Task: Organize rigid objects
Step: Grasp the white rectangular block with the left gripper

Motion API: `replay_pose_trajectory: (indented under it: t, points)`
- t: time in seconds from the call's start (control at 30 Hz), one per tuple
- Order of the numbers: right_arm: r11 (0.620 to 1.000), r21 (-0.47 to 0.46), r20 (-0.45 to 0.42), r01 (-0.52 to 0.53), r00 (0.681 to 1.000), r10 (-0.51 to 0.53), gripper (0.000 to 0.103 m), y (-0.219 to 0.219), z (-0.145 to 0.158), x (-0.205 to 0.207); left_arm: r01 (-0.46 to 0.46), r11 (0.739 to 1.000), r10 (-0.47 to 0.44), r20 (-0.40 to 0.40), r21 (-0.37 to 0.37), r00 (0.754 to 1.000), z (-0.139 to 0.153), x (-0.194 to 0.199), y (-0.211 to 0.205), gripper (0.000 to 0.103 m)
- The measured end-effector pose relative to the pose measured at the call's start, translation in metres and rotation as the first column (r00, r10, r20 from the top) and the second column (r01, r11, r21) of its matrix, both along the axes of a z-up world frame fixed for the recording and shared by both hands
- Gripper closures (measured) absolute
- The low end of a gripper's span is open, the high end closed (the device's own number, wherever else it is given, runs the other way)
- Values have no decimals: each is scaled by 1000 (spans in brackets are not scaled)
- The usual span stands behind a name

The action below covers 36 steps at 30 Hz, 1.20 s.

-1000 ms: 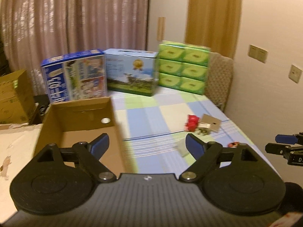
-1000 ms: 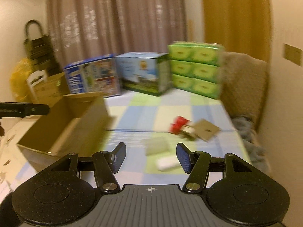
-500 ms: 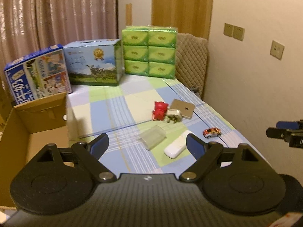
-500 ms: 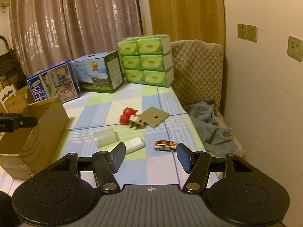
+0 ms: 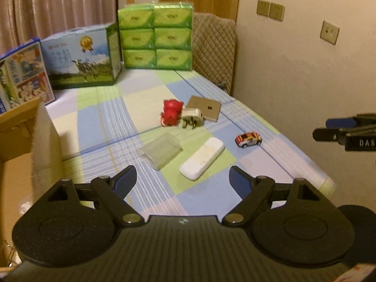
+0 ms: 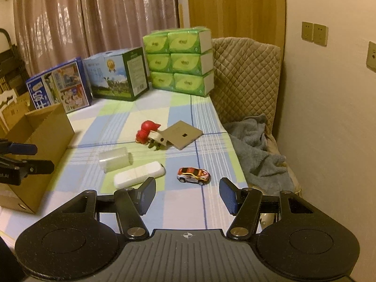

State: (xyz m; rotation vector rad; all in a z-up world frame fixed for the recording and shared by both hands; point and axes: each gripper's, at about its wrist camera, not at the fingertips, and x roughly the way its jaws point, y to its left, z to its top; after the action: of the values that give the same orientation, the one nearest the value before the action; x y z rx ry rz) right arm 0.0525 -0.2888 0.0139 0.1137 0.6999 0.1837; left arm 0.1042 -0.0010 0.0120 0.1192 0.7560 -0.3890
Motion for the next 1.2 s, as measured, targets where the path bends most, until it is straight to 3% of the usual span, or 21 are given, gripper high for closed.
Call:
replay_pose_trajectory:
  t: [0.23, 0.4, 0.8, 0.9, 1.2]
  points:
    - [1000, -7, -43, 7, 999, -7, 46, -6, -27, 32, 71, 997, -72, -35, -13, 997, -37, 29, -21, 22]
    - [1000, 2, -63, 18, 998, -18, 46, -7, -45, 51, 133, 991, -134, -66, -22, 989, -65, 53, -39, 29]
    - [999, 28, -96, 43, 995, -40, 46, 0, -84, 82, 198, 978, -193, -84, 64, 978, -116, 101, -68, 38]
    - [998, 42, -106, 51, 993, -46, 46, 3, -91, 87, 215, 971, -207, -89, 101, 974, -124, 107, -73, 42]
    - [997, 37, -106, 74, 992, -69, 44, 9, -103, 97, 128, 990, -121, -108, 65, 987, -120, 101, -63, 67]
